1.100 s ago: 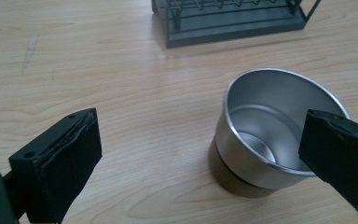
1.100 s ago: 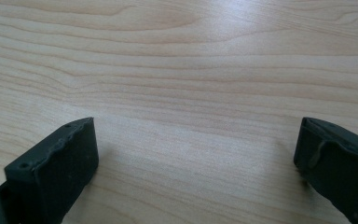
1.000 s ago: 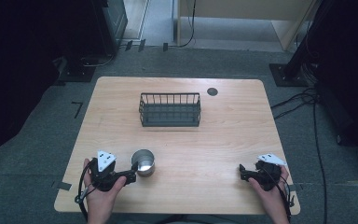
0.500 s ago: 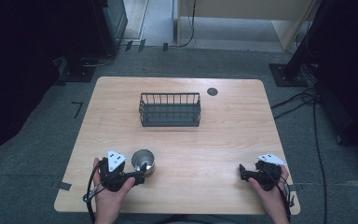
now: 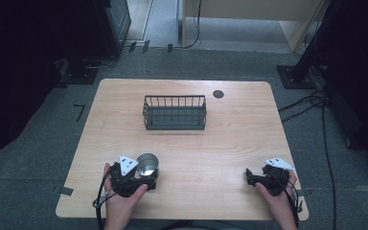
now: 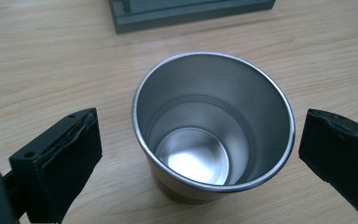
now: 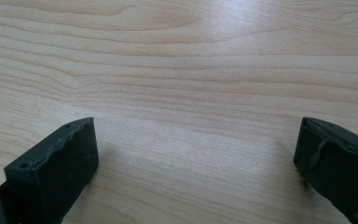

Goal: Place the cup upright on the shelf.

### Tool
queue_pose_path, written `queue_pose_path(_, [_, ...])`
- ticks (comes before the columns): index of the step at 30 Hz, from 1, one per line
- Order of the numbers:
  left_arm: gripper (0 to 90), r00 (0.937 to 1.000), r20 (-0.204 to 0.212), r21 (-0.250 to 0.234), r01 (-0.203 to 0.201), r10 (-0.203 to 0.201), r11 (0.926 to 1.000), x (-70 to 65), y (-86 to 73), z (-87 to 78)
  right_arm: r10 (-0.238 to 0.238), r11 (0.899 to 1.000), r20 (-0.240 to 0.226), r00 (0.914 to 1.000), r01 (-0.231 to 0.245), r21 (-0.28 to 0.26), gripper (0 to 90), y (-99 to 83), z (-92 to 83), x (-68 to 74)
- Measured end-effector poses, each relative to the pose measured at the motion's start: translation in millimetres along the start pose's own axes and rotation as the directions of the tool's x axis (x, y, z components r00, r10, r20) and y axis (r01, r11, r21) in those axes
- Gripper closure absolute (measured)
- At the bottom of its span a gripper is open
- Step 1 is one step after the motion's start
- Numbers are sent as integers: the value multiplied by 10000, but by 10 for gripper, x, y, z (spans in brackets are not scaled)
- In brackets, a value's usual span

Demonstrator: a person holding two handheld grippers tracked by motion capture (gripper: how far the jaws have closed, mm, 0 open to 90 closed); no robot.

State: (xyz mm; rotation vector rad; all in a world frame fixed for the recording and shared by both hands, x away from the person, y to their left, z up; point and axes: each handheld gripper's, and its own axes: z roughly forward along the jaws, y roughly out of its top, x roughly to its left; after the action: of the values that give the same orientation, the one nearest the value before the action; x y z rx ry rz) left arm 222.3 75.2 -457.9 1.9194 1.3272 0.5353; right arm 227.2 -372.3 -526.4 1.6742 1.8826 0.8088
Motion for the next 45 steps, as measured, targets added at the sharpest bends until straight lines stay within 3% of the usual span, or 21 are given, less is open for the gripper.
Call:
queue_pose_path(10, [3, 9997, -241, 478, -35, 46, 9989, -82, -20, 132, 3, 10000, -4, 10000, -3, 5, 0, 0, 0, 0])
queue_pose_path(15, [75, 9970, -746, 519, -145, 184, 9985, -124, -30, 191, 5, 10000, -6, 10000, -5, 3, 0, 0, 0, 0])
queue_pose_path(22, [165, 9951, -915, 601, -331, 385, 9976, -155, -43, 243, 0, 10000, -5, 10000, 0, 4, 0, 0, 0, 0])
queue_pose_path(29, [188, 9951, -815, 580, -506, 553, 9970, -112, -18, 261, 5, 10000, -7, 10000, -5, 4, 0, 0, -1, 0])
queue_pose_path(45, [190, 9973, -604, 372, -398, 420, 9985, -32, 170, 261, 4, 10000, -7, 10000, -4, 6, 0, 0, -1, 0])
